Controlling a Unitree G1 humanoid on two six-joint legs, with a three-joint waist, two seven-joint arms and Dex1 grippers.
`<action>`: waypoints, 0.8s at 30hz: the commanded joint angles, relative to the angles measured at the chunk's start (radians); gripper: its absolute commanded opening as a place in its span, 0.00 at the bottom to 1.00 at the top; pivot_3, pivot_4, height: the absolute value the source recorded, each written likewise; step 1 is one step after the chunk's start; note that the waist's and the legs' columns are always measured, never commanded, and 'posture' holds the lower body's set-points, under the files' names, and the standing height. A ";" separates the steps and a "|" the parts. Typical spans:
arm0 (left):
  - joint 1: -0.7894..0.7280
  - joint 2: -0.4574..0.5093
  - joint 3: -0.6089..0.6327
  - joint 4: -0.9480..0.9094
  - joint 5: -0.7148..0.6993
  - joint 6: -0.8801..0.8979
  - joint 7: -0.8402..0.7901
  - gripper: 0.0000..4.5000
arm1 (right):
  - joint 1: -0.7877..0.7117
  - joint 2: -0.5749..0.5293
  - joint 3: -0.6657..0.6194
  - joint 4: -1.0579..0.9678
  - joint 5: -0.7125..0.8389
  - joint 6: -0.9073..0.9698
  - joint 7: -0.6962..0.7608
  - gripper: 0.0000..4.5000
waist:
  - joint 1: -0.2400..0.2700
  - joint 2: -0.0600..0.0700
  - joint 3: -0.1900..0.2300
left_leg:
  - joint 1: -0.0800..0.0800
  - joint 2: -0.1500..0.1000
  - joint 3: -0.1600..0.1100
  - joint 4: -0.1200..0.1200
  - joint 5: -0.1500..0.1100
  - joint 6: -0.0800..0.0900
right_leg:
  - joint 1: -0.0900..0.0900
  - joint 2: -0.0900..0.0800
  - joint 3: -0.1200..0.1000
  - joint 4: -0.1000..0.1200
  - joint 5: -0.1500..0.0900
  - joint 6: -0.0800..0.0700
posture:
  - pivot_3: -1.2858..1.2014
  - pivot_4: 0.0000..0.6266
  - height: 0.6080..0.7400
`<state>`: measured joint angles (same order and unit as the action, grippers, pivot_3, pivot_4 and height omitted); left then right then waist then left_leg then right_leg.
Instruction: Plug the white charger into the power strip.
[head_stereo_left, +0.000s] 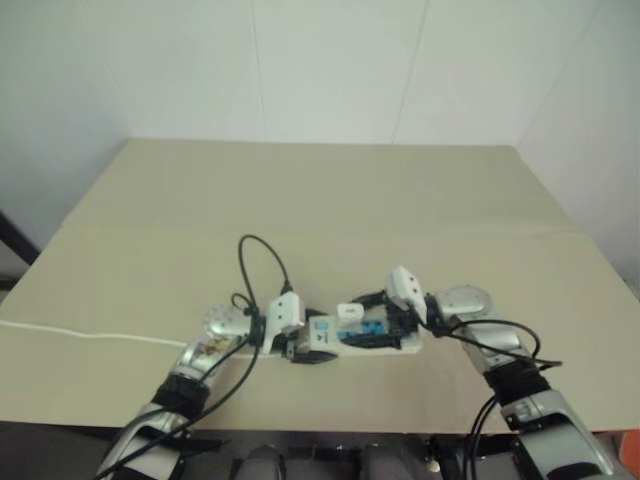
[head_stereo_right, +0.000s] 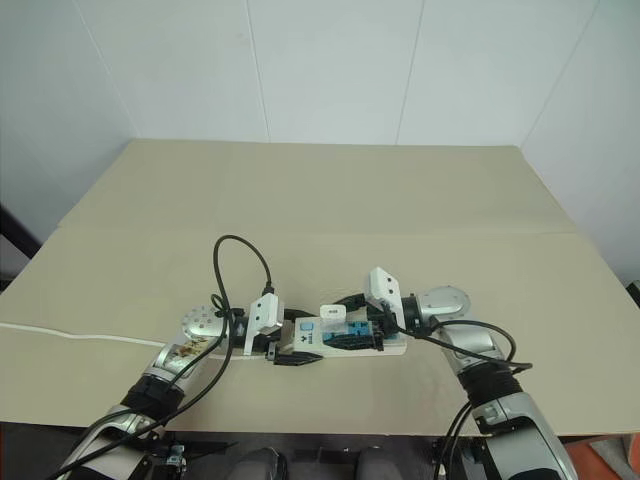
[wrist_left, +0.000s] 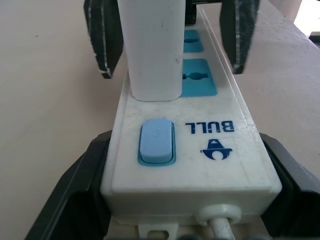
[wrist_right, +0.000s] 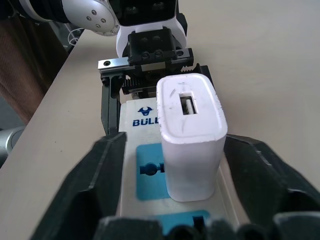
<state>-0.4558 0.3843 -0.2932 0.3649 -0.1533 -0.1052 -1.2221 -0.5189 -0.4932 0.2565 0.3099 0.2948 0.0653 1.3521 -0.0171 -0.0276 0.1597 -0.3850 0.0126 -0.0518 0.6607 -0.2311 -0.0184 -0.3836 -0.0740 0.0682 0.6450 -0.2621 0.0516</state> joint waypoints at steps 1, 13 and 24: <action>0.023 0.022 -0.008 -0.004 0.014 0.019 -0.013 0.74 | 0.059 -0.012 0.046 0.033 -0.054 0.032 0.011 0.99 | 0.000 0.000 0.000 | 0.000 0.000 0.000 0.000 0.000 0.000 | 0.000 0.000 0.000 0.000 0.000 0.000 | 0.52 0.24 1.00; 0.057 0.133 0.099 -0.242 -0.115 0.124 -0.068 1.00 | 0.076 -0.043 -0.056 -0.077 -0.033 0.005 -0.060 1.00 | 0.003 0.000 0.000 | -0.001 0.000 0.000 0.000 0.000 0.000 | -0.001 0.000 0.000 0.000 0.000 0.000 | 0.52 0.24 1.00; 0.145 0.385 0.285 -0.477 -0.305 0.298 -0.153 1.00 | 0.148 -0.326 -0.362 -0.294 0.119 0.095 -0.065 1.00 | -0.007 0.005 0.017 | -0.007 0.001 0.000 -0.002 0.000 0.000 | -0.007 0.000 0.000 -0.002 0.000 0.000 | 0.52 0.24 1.00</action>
<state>-0.3175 0.7324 -0.0769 -0.0719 -0.4146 0.1699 -1.3595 -0.3709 -0.7823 -0.0294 0.0541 0.3762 0.1397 1.2777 -0.0238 -0.0227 0.1766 -0.3916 0.0141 -0.0516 0.6589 -0.2311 -0.0184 -0.3903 -0.0737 0.0681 0.6433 -0.2622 0.0516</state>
